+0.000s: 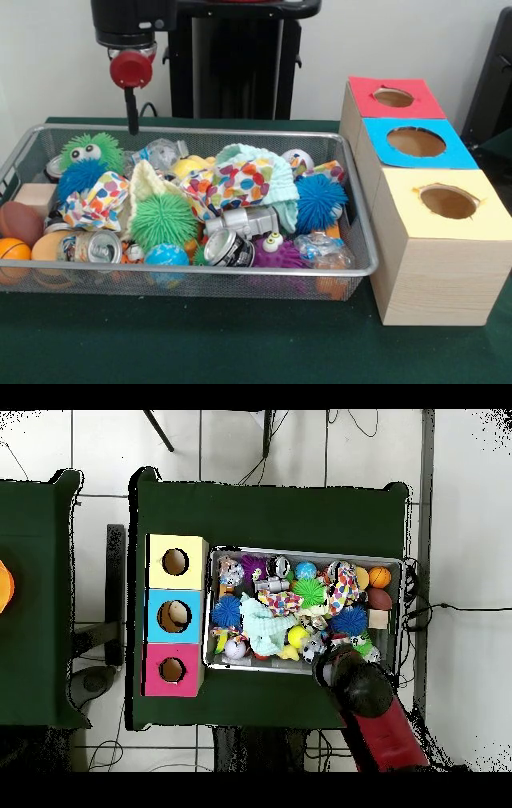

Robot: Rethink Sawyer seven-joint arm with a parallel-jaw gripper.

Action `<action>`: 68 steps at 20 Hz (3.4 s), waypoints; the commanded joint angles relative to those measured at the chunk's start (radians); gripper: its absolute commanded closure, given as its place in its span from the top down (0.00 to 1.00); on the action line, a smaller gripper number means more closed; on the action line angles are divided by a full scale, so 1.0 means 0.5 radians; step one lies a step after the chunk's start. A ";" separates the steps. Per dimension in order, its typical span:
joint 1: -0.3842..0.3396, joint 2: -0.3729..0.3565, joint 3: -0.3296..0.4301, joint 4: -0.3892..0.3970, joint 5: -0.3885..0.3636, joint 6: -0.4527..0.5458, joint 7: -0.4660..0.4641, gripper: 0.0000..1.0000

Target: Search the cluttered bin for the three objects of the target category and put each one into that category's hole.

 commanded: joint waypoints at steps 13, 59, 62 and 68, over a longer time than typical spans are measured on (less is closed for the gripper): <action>-0.089 0.220 0.368 0.115 -0.091 -0.306 0.522 1.00; -0.245 0.329 0.274 -0.160 -0.156 -0.065 0.202 1.00; -0.257 0.337 0.281 -0.153 -0.163 -0.082 0.217 1.00; -0.304 0.359 0.303 -0.166 -0.201 -0.088 0.210 1.00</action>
